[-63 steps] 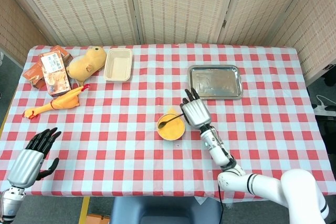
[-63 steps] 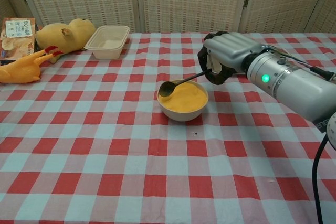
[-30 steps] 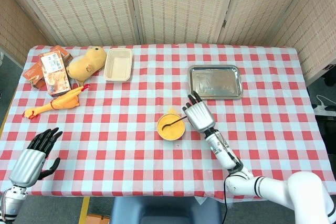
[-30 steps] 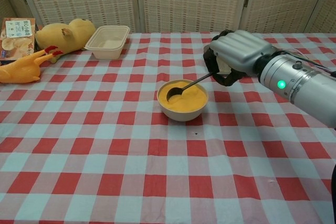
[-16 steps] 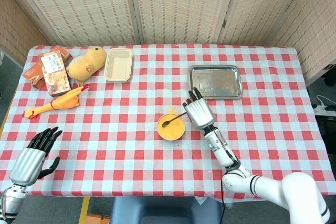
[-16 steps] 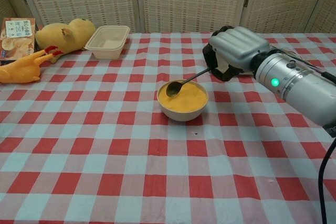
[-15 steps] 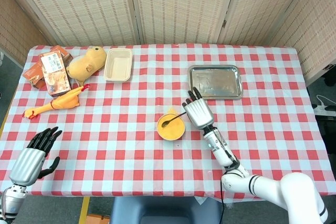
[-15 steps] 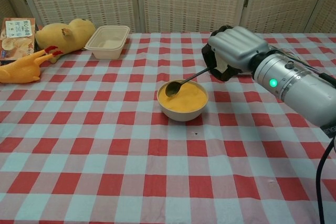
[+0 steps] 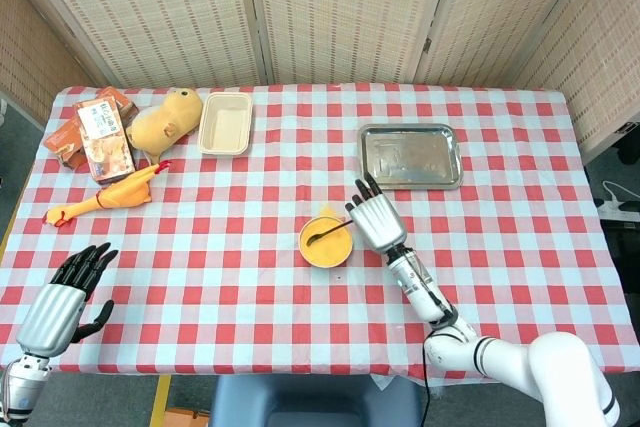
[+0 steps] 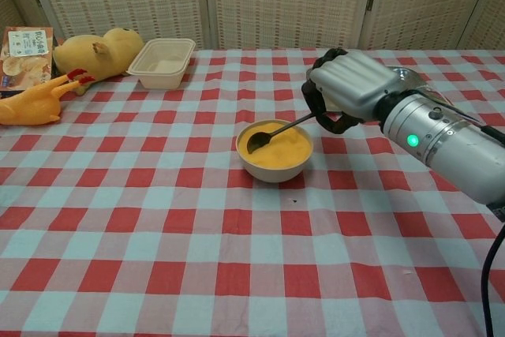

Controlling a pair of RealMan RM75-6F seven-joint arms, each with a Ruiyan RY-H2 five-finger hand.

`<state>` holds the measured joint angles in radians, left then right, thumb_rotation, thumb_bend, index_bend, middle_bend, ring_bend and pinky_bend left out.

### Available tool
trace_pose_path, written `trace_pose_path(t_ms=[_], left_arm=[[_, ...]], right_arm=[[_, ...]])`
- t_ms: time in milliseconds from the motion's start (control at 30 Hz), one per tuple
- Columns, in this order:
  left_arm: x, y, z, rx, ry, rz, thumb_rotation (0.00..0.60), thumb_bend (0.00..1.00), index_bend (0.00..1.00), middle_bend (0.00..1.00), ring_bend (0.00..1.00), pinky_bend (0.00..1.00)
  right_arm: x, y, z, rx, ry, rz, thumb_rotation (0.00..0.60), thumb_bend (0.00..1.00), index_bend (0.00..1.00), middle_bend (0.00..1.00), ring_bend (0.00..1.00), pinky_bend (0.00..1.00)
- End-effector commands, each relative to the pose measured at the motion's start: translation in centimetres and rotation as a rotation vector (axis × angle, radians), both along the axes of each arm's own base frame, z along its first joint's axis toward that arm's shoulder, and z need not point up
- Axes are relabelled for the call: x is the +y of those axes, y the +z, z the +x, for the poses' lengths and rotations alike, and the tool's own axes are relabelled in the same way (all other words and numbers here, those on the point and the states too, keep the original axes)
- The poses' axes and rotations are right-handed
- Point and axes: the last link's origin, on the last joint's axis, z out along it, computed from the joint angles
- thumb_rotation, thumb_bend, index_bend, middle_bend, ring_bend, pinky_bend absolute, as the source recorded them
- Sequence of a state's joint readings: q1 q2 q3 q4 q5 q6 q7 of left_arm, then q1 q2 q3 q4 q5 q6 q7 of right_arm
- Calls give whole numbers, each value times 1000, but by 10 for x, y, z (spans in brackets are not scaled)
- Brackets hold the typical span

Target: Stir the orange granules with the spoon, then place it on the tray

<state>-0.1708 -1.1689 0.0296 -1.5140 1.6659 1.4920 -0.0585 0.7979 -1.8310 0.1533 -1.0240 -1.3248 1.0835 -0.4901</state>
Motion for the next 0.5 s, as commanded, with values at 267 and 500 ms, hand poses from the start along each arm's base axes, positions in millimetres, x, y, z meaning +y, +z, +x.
trace_pose_path(t_ms=[267,500], left_arm=[[-3,-1,1,1,-7,3,600,456,0,0,0,124],[-3,-1,1,2,-9,3,600,455,0,0,0,124]], right_arm=[[16,25,-3,-86,-24,20,600,396,1000,484,150,107],[19,31,-6,-76,-8,-5,600,396,1000,484,149,107]])
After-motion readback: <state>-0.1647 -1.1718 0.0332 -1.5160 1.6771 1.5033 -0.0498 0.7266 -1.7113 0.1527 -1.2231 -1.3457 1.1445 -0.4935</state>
